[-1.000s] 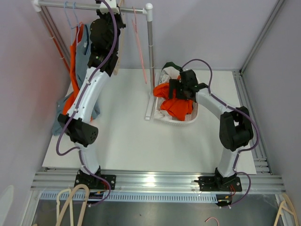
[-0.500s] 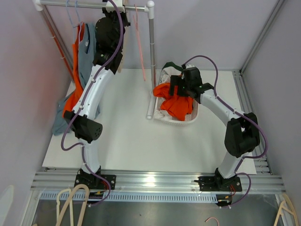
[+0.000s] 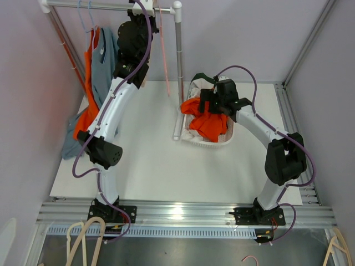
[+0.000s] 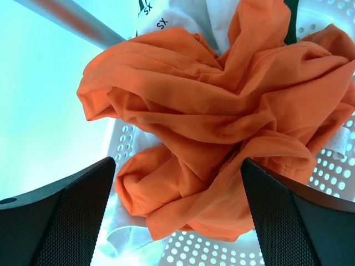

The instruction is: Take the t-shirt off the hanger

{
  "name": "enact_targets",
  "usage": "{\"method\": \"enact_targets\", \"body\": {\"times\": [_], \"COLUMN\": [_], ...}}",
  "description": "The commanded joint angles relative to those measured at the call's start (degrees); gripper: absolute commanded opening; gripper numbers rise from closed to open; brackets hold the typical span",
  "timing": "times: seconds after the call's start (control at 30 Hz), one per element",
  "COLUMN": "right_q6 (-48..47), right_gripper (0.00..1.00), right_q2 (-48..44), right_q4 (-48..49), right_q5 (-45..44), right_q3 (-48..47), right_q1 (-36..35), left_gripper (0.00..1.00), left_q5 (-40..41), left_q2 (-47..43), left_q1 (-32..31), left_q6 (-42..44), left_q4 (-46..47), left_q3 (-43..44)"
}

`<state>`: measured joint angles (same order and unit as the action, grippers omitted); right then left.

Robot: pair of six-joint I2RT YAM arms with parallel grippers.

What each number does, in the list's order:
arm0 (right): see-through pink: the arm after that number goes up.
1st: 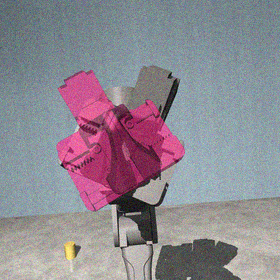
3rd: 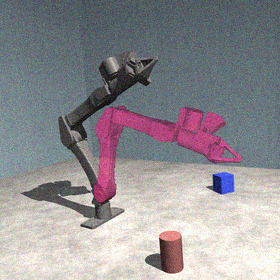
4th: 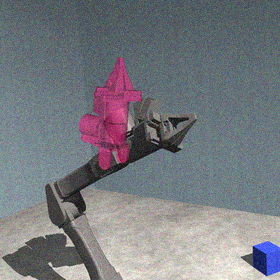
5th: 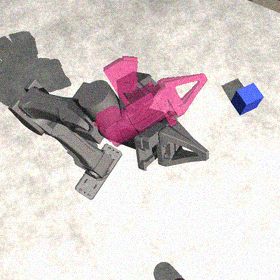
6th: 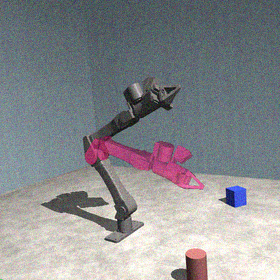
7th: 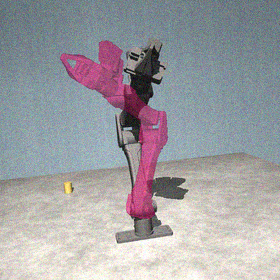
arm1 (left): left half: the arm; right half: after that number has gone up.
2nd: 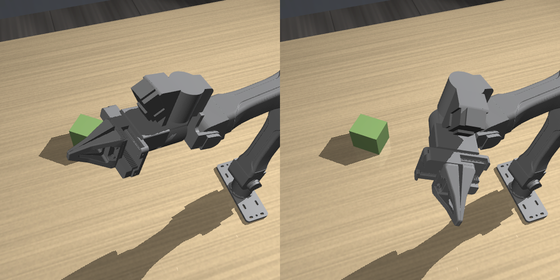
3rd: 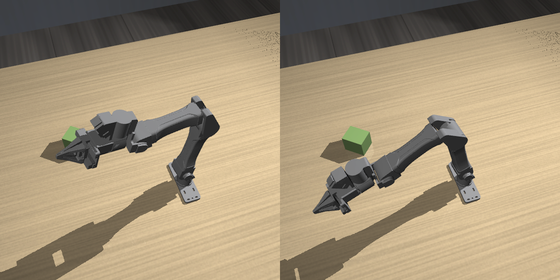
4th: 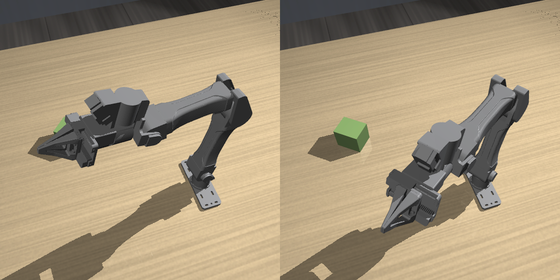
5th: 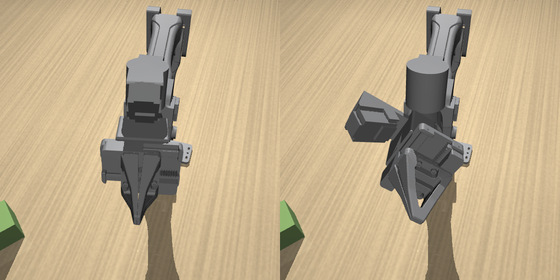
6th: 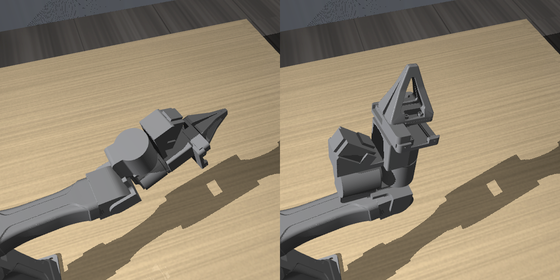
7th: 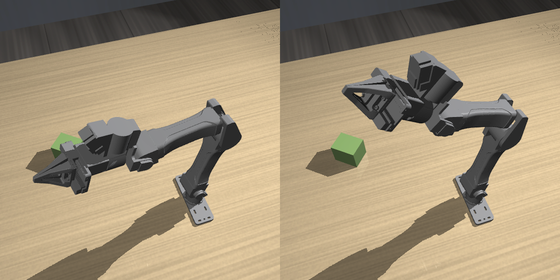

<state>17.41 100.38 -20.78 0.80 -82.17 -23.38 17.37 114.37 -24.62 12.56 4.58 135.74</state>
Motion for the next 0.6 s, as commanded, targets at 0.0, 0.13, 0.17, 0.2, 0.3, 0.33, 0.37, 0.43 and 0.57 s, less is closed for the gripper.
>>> {"method": "enact_targets", "body": {"times": [0.0, 0.13, 0.17, 0.2, 0.3, 0.33, 0.37, 0.43, 0.57], "right_q6": [0.34, 0.34, 0.34, 0.34, 0.26, 0.34, 0.34, 0.34, 0.26], "right_gripper": [1.0, 1.0, 0.99, 1.0, 0.99, 0.99, 1.0, 0.99, 0.99], "right_q2": [-2.73, -3.26, -3.43, -3.52, -3.87, -3.96, -4.14, -4.23, -4.75], "right_q4": [1.97, 1.88, 1.97, 2.14, 2.23, 2.23, 2.14, 2.23, 2.32], "right_q5": [1.4, 1.49, 1.57, 1.66, 1.84, 1.93, 2.01, 2.1, 2.45], "right_q3": [0.43, 0.7, 0.78, 0.96, 1.14, 1.14, 1.14, 1.14, 1.31], "right_q1": [0.08, 0.08, 0.08, 0.08, 0.08, 0.08, 0.08, 0.08, 0.08], "left_gripper": [0.0, 0.01, 0.01, 0.01, 0.01, 0.01, 0.01, 0.01, 0.01], "left_q5": [0.91, -0.66, -1.19, -1.45, -2.34, -2.68, -2.86, -3.39, -5.23], "left_q2": [1.48, 1.74, 2.0, 2.17, 2.44, 2.44, 2.35, 2.09, 2.09], "left_q1": [0.1, 1.41, 1.68, 2.29, 2.82, 3.17, 3.44, 4.05, 4.41], "left_q6": [0.63, -2.78, -3.5, -4.72, -5.87, -6.23, -6.66, -7.63, -7.99], "left_q4": [-4.14, -6.86, -7.56, -9.05, -10.64, -11.43, -11.87, -12.66, -13.63], "left_q3": [-0.47, -0.31, -0.04, 0.92, 1.28, 1.37, 1.28, 1.19, 1.19]}}
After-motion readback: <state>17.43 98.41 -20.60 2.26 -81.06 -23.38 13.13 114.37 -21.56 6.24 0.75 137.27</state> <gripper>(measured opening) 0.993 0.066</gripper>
